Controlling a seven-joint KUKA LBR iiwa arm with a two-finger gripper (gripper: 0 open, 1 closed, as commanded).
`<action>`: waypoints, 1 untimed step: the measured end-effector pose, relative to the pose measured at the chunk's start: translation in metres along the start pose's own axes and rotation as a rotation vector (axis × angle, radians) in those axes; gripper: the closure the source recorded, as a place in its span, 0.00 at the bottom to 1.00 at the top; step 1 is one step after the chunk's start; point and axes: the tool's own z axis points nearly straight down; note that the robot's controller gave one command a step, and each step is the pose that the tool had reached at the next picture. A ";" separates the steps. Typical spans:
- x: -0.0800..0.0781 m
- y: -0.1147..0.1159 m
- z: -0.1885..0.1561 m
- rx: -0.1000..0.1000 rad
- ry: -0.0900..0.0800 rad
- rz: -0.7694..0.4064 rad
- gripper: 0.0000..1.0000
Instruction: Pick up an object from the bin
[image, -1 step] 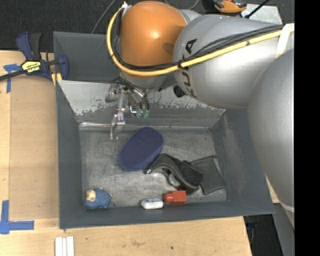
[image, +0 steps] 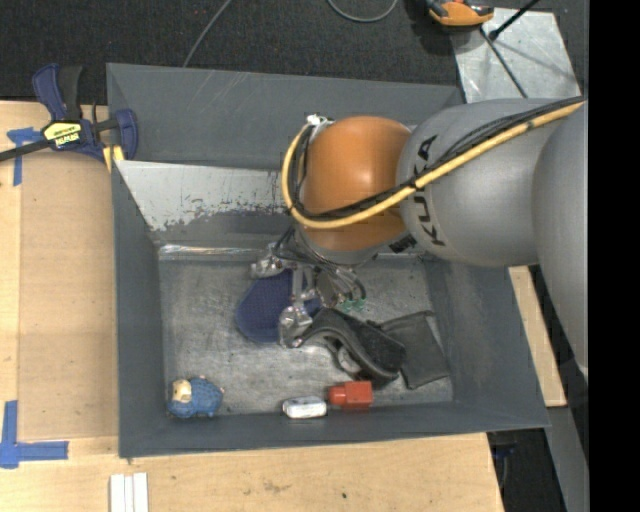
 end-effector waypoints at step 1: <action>0.000 -0.012 0.048 -0.004 -0.007 0.034 0.00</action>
Offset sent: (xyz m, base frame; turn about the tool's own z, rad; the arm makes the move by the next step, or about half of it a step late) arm 0.0020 -0.0122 -0.0468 0.0333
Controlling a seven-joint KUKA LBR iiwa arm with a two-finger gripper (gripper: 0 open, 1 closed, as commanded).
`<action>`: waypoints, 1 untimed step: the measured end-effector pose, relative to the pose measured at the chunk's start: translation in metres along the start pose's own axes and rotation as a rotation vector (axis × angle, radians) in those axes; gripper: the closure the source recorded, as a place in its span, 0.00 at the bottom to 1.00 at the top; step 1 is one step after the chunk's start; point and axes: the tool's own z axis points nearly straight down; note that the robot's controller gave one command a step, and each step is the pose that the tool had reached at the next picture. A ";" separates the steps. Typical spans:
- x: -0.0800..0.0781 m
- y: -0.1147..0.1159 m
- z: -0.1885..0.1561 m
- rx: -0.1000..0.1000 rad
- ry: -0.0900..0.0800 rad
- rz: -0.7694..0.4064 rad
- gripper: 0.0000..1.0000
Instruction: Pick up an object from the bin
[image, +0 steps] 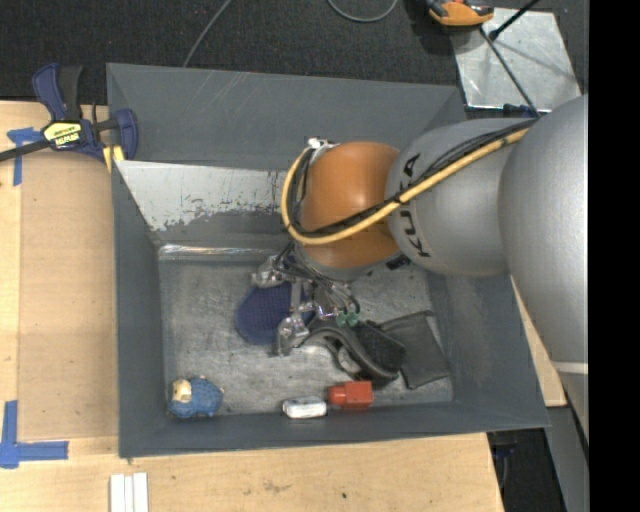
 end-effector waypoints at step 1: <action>-0.003 0.001 -0.004 0.000 -0.009 0.000 1.00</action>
Offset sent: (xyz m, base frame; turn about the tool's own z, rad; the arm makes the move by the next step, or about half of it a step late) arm 0.0000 0.0000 0.0000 0.0000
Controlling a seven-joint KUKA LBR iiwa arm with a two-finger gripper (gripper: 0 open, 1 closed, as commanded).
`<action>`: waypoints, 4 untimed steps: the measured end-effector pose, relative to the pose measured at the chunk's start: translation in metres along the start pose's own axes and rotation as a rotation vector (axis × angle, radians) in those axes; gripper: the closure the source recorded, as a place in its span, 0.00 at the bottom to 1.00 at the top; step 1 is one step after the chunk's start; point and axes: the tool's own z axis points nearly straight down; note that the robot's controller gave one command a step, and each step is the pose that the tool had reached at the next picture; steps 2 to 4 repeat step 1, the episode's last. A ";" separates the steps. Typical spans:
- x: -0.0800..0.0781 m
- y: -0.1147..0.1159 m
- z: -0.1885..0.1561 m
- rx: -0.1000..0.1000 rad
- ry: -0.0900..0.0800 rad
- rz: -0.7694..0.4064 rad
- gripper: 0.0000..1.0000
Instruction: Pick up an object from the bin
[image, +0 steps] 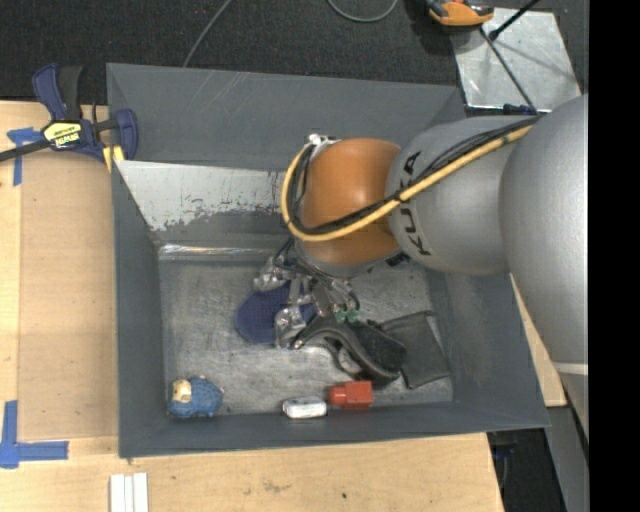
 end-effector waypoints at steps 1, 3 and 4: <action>-0.004 0.020 -0.114 0.000 0.003 -0.635 1.00; -0.004 0.020 -0.114 0.000 0.003 -0.635 1.00; -0.004 0.020 -0.114 0.000 0.003 -0.635 1.00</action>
Offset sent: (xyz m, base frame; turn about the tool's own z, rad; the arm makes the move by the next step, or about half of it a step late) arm -0.0037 0.0192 0.1112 -0.6363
